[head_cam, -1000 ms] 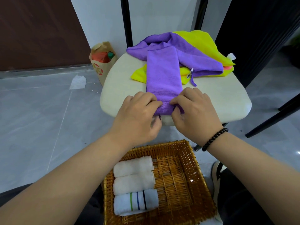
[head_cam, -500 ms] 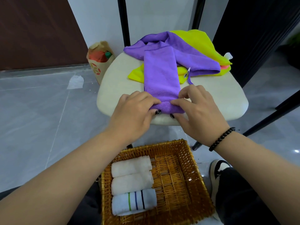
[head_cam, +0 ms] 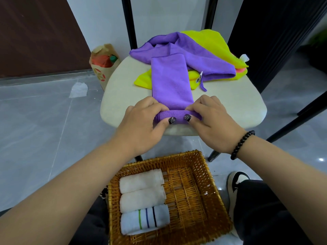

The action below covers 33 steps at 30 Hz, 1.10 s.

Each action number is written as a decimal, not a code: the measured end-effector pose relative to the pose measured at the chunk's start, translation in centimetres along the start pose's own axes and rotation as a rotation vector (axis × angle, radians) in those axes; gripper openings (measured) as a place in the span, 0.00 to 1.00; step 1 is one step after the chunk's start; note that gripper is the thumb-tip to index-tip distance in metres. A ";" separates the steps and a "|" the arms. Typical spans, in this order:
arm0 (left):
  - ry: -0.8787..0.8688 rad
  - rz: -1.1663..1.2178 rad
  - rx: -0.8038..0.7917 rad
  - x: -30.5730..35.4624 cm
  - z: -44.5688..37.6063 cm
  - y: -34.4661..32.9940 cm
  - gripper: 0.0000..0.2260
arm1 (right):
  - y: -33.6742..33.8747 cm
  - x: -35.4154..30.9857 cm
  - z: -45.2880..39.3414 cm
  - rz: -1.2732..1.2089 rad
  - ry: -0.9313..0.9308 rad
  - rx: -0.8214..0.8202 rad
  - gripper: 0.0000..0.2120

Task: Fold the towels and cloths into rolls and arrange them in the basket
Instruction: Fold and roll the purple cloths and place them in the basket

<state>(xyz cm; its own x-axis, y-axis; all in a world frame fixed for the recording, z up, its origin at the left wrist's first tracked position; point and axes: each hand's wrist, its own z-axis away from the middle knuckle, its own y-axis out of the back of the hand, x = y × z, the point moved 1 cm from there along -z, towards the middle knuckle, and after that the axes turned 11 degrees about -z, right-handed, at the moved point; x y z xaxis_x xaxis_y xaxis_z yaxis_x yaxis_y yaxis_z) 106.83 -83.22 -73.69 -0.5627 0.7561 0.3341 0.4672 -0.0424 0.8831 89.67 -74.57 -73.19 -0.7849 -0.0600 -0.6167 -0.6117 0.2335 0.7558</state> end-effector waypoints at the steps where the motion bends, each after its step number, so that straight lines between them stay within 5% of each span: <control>1: 0.036 0.029 -0.011 0.1 -0.1 0.0 0.14 | 0.0 0.0 -0.1 0.001 -0.021 -0.002 0.11; 9: 0.263 0.083 -0.039 0.7 -0.8 0.1 0.05 | -0.6 -0.4 -1.4 -0.108 -0.192 0.125 0.08; 16: 0.300 0.091 0.040 0.7 -0.7 0.2 0.05 | -1.4 -1.2 -0.5 0.196 0.254 0.281 0.05; 22: 0.346 0.131 0.100 -0.9 -1.8 0.7 0.05 | -0.5 -0.8 -0.3 0.159 0.269 0.164 0.15; 28: -0.050 -0.010 0.115 -1.9 -3.9 1.7 0.11 | -0.4 -0.5 -0.4 0.127 0.291 0.106 0.11; 33: -0.373 -0.178 -0.263 -1.5 -6.8 -0.7 0.21 | -1.3 -0.7 0.0 0.171 0.315 0.001 0.10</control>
<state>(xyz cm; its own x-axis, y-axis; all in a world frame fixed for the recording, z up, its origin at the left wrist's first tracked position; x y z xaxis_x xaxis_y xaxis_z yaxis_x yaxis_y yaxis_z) 102.74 -88.73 -72.54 -0.3127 0.9471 0.0720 0.1705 -0.0186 0.9852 91.01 -74.86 -73.73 -0.8678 -0.3161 -0.3834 -0.4691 0.2671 0.8418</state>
